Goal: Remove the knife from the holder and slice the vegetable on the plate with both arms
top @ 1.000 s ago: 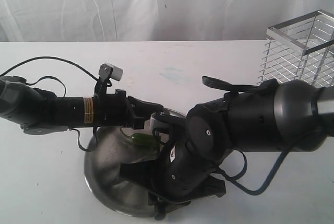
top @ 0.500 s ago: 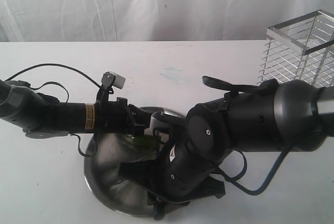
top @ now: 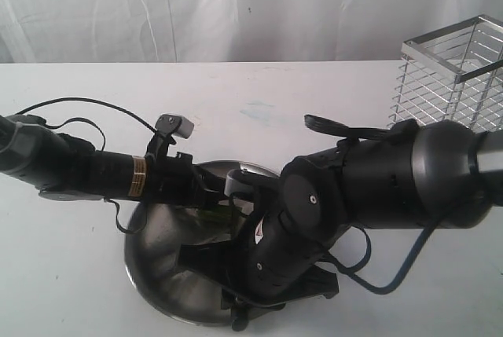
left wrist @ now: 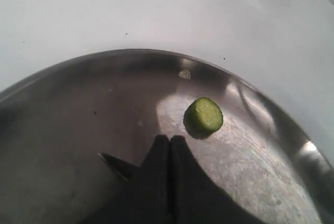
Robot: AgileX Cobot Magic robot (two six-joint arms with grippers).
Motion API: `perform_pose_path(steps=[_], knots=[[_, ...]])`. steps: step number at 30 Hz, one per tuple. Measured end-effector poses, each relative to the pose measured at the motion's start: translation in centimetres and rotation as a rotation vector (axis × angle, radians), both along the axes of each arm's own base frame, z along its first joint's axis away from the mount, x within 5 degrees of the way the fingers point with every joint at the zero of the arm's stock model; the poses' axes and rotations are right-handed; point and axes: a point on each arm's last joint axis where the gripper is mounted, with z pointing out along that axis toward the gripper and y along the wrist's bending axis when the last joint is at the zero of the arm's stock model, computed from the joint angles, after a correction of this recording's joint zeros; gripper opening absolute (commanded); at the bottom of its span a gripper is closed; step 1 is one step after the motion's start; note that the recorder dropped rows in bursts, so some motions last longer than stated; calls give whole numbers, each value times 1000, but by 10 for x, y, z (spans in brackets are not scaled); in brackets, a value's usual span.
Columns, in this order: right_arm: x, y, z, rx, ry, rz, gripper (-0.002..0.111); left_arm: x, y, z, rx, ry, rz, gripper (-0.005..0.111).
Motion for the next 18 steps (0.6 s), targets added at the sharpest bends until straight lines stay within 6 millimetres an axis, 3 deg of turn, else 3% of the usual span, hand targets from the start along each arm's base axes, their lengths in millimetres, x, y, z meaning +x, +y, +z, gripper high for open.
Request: perform_pose_path(steps=[10, 18], knots=[[-1, -1, -1, -26, -18, 36, 0, 0, 0, 1, -24, 102, 45, 0], [-2, -11, -4, -162, -50, 166, 0, -2, 1, 10, -28, 118, 52, 0]])
